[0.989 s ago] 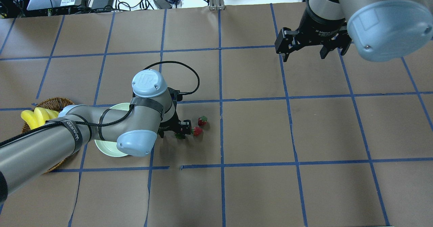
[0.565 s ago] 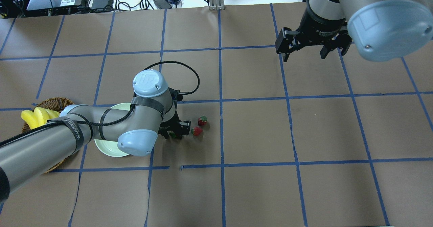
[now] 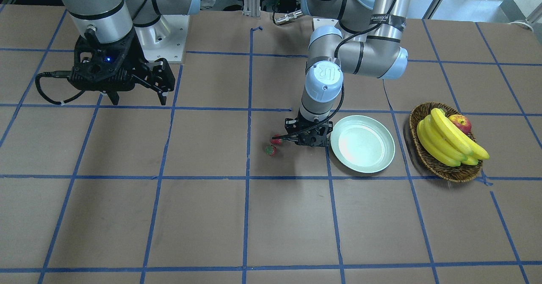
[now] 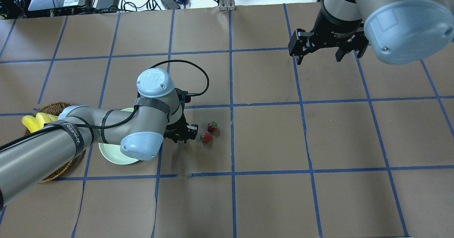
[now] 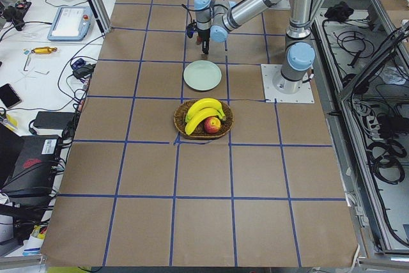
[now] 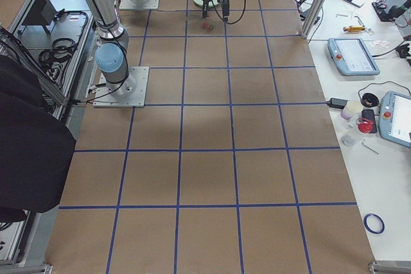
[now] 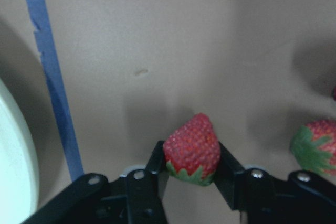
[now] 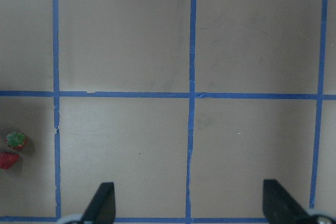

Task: Collect all strawberries into plate
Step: 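Carry the strawberry onto the green plate and open the left gripper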

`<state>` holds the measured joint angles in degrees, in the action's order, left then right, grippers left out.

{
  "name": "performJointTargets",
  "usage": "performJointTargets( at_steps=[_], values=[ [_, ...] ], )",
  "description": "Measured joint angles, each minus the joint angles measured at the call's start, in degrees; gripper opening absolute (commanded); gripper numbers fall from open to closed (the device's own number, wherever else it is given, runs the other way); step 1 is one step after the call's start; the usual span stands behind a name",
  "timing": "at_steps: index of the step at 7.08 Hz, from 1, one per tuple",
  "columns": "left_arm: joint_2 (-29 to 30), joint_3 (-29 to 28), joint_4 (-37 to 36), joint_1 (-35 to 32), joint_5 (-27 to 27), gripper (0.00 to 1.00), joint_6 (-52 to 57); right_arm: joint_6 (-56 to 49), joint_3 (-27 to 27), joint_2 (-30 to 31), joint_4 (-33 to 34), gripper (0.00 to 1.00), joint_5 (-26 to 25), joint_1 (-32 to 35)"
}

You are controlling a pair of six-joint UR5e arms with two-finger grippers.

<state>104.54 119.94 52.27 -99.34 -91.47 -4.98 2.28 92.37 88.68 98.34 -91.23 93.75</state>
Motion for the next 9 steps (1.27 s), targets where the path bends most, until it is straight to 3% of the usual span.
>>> performJointTargets(
  at_steps=[3,5,6,7,8,9],
  values=[
    [-5.3,-4.8,15.6,7.6,-2.7,0.0,6.3,0.0,0.0,-0.1,0.0,1.0,0.0,0.0],
    [-5.5,-5.0,18.1,17.7,-2.9,0.0,14.5,0.1,0.0,0.0,0.0,1.0,0.0,0.0],
    [-5.0,-4.3,18.3,20.3,-2.8,0.3,16.4,0.0,0.0,-0.1,0.0,1.0,0.0,0.0],
    [-4.4,-3.2,18.1,21.3,-2.6,0.91,17.1,0.0,0.0,-0.1,0.0,1.0,0.0,0.0],
    [-3.9,-2.5,17.8,21.6,-2.4,1.0,17.3,0.0,0.0,-0.2,0.0,1.0,0.0,0.0],
    [-3.7,-2.3,17.7,21.6,-2.4,1.0,17.0,0.0,0.0,-0.2,0.0,1.0,0.0,0.0]
  ],
)
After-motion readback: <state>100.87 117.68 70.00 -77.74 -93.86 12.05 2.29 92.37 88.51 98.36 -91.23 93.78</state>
